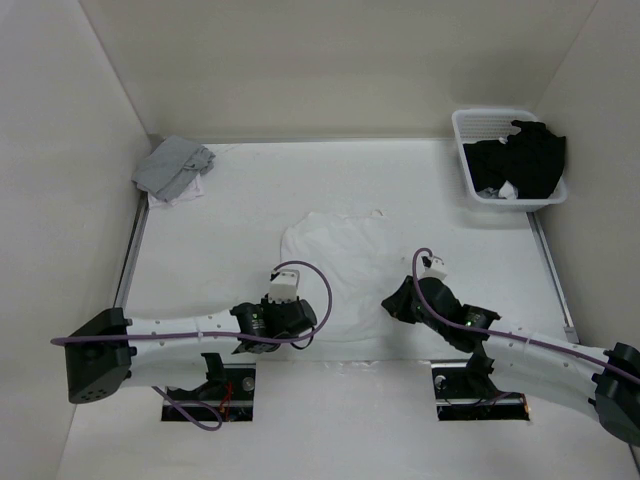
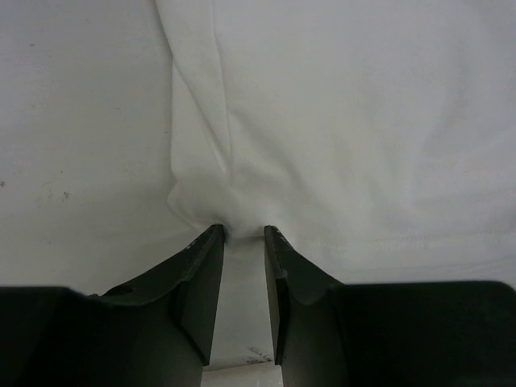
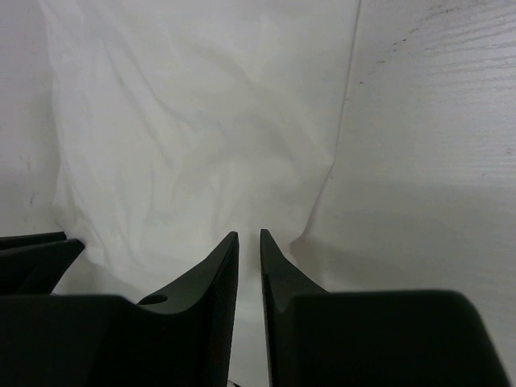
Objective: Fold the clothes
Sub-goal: Flatten the tank top out
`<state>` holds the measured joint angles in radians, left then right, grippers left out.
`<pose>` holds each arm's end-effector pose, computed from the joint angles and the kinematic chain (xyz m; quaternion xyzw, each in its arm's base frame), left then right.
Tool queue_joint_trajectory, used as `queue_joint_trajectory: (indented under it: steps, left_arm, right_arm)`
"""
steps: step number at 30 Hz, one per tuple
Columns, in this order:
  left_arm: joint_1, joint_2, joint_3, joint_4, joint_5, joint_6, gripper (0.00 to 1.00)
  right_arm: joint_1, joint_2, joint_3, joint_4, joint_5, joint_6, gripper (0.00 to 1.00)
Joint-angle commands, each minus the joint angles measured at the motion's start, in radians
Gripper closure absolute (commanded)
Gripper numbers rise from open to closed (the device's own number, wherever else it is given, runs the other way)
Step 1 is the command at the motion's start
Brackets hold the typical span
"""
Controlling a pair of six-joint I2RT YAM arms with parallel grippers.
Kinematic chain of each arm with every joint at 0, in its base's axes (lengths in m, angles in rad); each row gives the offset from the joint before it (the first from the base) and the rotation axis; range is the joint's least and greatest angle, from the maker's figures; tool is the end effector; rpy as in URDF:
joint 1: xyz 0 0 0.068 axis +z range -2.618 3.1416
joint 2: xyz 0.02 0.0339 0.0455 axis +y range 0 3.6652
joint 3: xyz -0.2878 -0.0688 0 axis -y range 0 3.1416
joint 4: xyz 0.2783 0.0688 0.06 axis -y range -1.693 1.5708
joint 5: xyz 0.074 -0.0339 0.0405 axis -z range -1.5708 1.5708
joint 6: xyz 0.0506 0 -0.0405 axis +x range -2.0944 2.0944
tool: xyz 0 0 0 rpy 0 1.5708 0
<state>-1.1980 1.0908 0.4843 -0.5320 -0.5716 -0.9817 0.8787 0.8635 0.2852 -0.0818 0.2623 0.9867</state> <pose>0.0979 -0.1752 0.1536 0.0410 0.9382 -0.0550 0.3393 0.1351 0.1424 0.1550 0.1055 0.8860 0.2802 0.3540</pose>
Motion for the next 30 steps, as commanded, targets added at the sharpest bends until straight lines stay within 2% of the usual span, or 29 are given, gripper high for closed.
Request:
queue_joint_trajectory:
  steps: [1,4,10,12,15,18,22,26,30]
  left_arm:
    - [0.018,0.026,0.016,0.020,-0.008,0.000,0.75]
    - [0.028,0.041,0.016,0.027,-0.007,0.000,0.75]
    - [0.027,0.055,0.025,0.017,-0.010,-0.006,0.91]
    - [0.028,0.017,0.028,0.006,-0.008,-0.014,0.94]
    - [0.044,-0.110,0.046,-0.029,-0.004,-0.026,0.97]
    - [0.068,-0.248,0.060,-0.051,0.009,-0.025,0.97]
    - [0.191,-0.435,0.057,-0.083,0.081,-0.018,0.95]
    - [0.318,-0.526,0.028,-0.074,0.156,-0.015,0.95]
    - [0.438,-0.580,-0.007,-0.034,0.237,-0.026,0.95]
  right_arm:
    - [0.012,-0.006,0.011,0.062,-0.005,-0.010,0.79]
    - [0.012,-0.008,0.009,0.062,-0.005,-0.010,0.79]
    - [0.012,-0.021,0.003,0.054,-0.005,-0.010,0.76]
    - [0.012,-0.029,-0.001,0.050,-0.002,-0.010,0.71]
    - [0.012,-0.056,-0.014,0.022,0.008,-0.005,0.57]
    - [0.003,-0.078,-0.018,-0.018,0.017,0.001,0.52]
    - [0.010,-0.063,-0.001,-0.053,0.022,0.017,0.51]
    - [0.035,0.000,0.015,-0.049,-0.003,0.013,0.51]
    - [0.021,0.086,0.035,0.016,-0.006,0.004,0.47]
